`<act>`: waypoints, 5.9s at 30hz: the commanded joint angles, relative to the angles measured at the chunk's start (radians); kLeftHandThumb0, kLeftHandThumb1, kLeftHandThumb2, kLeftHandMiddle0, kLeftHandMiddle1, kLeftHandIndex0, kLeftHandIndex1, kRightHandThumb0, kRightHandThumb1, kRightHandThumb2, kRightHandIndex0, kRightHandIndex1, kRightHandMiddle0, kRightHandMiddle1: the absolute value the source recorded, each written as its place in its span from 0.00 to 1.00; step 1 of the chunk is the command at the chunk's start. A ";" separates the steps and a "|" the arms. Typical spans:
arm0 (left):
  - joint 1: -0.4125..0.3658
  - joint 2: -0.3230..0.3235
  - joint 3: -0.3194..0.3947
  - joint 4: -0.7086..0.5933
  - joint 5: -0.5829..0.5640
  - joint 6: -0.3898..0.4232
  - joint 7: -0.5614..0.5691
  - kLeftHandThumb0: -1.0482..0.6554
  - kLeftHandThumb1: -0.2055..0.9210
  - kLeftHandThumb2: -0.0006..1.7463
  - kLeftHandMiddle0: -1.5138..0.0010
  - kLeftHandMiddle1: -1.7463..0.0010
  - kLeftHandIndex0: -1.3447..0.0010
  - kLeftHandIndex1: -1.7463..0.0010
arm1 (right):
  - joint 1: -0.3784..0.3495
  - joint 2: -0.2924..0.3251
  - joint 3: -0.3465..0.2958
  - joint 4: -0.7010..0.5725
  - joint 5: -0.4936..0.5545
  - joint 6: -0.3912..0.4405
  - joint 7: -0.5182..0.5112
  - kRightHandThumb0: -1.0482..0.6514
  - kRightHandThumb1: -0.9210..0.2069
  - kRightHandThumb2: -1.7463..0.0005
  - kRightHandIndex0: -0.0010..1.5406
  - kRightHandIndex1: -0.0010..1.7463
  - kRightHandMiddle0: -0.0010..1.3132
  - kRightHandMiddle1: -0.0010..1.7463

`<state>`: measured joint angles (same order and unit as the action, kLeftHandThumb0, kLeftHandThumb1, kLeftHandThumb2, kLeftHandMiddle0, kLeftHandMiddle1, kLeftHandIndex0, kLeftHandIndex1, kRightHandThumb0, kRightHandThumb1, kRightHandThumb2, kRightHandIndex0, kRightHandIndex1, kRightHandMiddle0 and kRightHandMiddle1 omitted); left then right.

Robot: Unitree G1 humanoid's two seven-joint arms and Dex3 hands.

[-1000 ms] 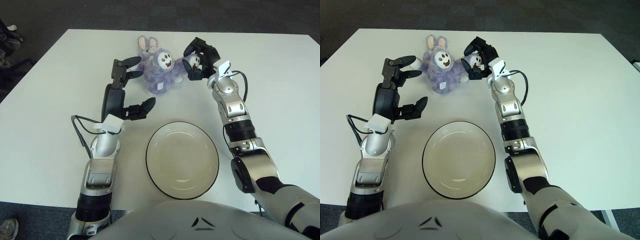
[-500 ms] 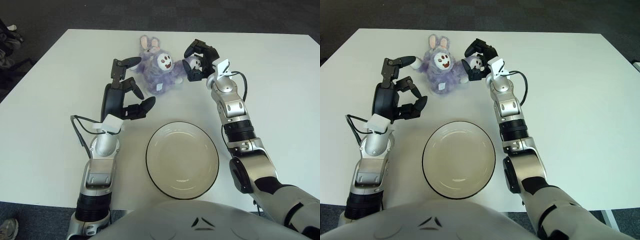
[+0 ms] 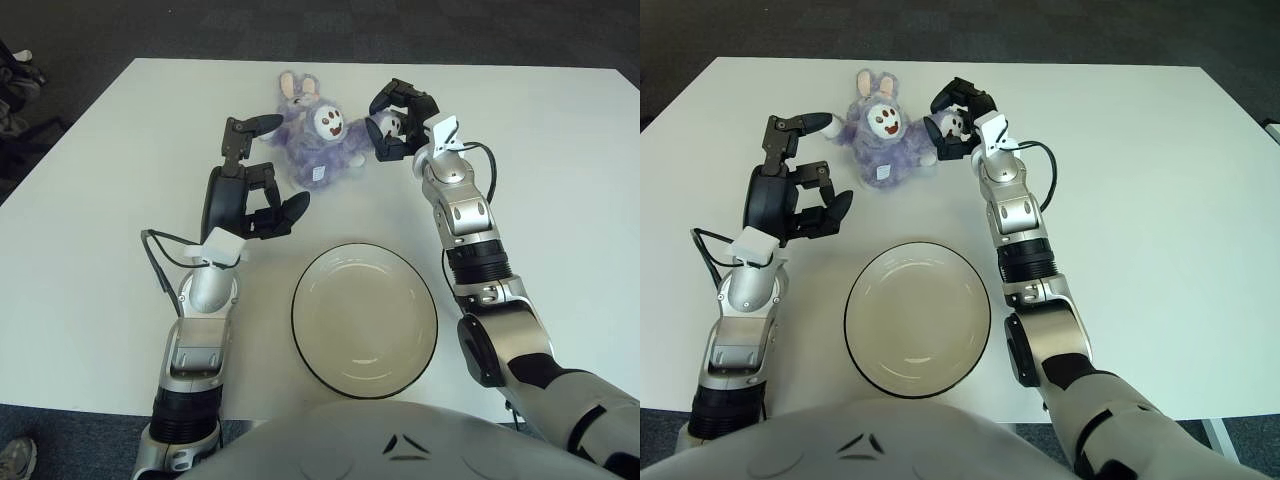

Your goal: Put the doll into the plate.

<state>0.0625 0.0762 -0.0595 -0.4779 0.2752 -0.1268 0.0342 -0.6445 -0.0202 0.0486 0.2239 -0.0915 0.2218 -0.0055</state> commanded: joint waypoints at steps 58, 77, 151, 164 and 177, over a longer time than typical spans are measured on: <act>-0.027 0.004 0.000 0.000 0.009 0.003 -0.001 0.19 0.74 0.44 0.16 0.00 1.00 0.31 | 0.057 -0.203 0.093 -0.070 -0.004 -0.131 0.327 0.36 0.72 0.34 0.11 0.62 0.00 0.58; -0.026 0.003 0.001 0.007 0.032 -0.010 0.013 0.17 0.77 0.42 0.16 0.00 1.00 0.31 | 0.043 -0.209 0.101 -0.034 0.004 -0.130 0.403 0.37 0.76 0.34 0.03 0.47 0.00 0.43; -0.063 -0.047 0.056 0.103 0.054 0.002 0.093 0.28 0.65 0.54 0.59 0.06 0.93 0.26 | 0.052 0.141 0.002 0.136 -0.007 -0.201 -0.114 0.61 0.61 0.27 0.42 0.91 0.53 0.86; -0.086 -0.044 0.064 0.147 0.089 0.029 0.130 0.88 0.43 0.78 0.58 0.00 0.94 0.25 | 0.169 0.086 0.019 -0.071 -0.006 -0.174 -0.053 0.61 0.70 0.22 0.56 0.87 0.54 0.81; -0.118 -0.035 0.068 0.170 0.099 0.052 0.138 0.92 0.37 0.81 0.53 0.02 0.96 0.25 | 0.266 -0.009 -0.006 -0.280 0.072 -0.100 0.103 0.61 0.71 0.21 0.58 0.88 0.53 0.81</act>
<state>-0.0355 0.0350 0.0011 -0.3195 0.3635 -0.0834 0.1579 -0.3922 -0.0155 0.0590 -0.0393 -0.0501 0.1143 0.0754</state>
